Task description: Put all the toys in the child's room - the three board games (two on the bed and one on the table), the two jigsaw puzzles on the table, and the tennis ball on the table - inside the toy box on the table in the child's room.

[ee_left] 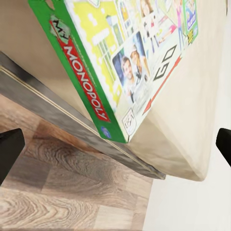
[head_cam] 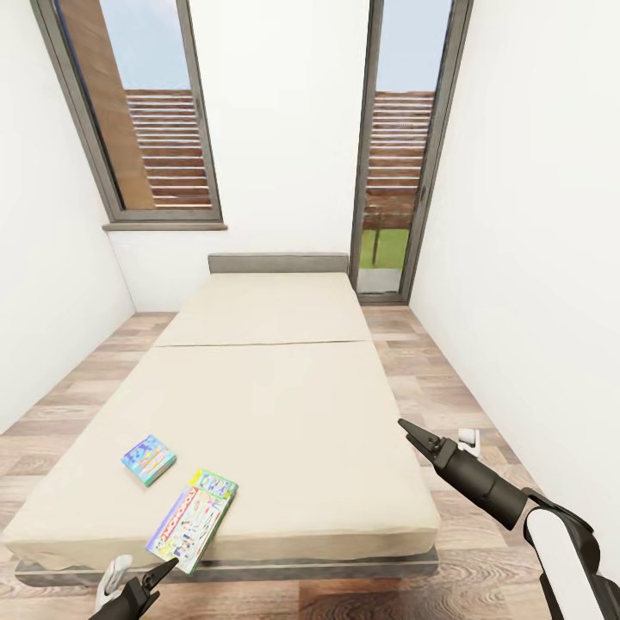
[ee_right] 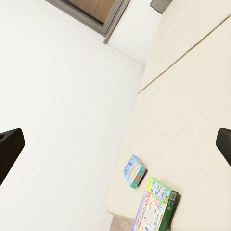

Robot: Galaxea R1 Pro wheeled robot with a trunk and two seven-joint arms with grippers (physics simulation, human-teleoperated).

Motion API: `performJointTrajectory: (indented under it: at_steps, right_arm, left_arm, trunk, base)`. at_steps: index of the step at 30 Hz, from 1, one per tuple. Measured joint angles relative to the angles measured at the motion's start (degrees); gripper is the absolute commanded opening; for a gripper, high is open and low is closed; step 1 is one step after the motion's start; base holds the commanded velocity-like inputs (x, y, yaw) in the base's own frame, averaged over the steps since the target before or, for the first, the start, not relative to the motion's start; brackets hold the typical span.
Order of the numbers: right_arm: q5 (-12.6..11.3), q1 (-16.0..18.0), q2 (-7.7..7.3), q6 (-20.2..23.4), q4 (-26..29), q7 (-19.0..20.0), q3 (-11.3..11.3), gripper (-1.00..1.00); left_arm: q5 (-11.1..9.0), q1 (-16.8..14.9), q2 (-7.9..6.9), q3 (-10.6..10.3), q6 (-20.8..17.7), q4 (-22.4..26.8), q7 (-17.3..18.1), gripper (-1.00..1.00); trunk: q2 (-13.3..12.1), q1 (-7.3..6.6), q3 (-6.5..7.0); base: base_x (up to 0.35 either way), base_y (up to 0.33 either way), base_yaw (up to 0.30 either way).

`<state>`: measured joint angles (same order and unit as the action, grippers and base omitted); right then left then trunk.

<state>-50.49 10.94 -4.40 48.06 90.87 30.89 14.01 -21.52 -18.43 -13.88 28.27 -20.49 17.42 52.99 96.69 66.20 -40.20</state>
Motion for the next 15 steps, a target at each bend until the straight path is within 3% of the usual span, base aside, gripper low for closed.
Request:
performJointTrajectory:
  at_steps: [15]
  right_arm:
    - [0.0, 0.0, 0.0, 0.0, 0.0, 0.0, 0.04, 1.0]
  left_arm:
    - [0.0, 0.0, 0.0, -0.01, 0.01, -0.01, -0.02, 1.0]
  trunk:
    - [0.0, 0.0, 0.0]
  base:
    - [0.045, 0.028, 0.0]
